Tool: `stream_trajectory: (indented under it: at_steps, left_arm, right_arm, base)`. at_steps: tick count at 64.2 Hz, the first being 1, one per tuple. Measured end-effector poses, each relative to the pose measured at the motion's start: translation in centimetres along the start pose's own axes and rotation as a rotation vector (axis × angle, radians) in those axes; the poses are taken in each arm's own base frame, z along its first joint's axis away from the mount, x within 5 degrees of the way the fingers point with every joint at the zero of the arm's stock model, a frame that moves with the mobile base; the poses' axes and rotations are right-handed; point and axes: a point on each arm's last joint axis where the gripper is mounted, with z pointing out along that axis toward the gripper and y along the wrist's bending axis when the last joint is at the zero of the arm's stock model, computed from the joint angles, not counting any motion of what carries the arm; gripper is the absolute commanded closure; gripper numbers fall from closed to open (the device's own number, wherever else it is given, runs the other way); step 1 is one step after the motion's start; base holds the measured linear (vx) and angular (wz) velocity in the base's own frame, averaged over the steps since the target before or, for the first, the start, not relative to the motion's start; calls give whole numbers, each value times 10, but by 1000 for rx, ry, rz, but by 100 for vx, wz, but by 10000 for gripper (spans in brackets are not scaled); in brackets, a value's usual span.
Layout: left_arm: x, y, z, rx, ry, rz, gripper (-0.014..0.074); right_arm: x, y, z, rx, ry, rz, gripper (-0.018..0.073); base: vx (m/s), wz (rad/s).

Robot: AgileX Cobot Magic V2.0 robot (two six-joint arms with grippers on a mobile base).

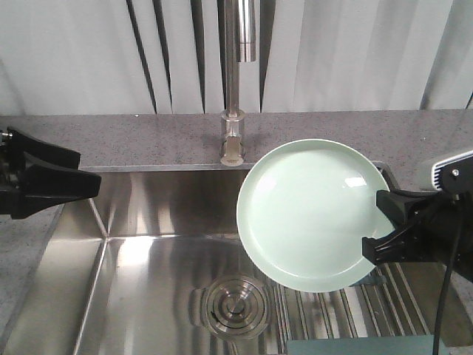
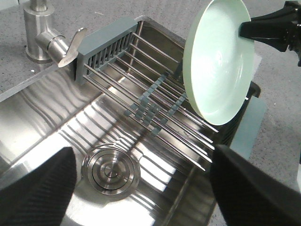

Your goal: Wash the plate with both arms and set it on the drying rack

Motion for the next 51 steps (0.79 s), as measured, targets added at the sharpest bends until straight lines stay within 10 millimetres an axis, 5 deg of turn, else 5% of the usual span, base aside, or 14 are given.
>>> stream_trajectory:
  at_steps: [51]
  left_arm:
    - [0,0,0,-1,2,1,31]
  right_arm:
    - [0,0,0,0,0,0,568]
  base:
    - [0,0]
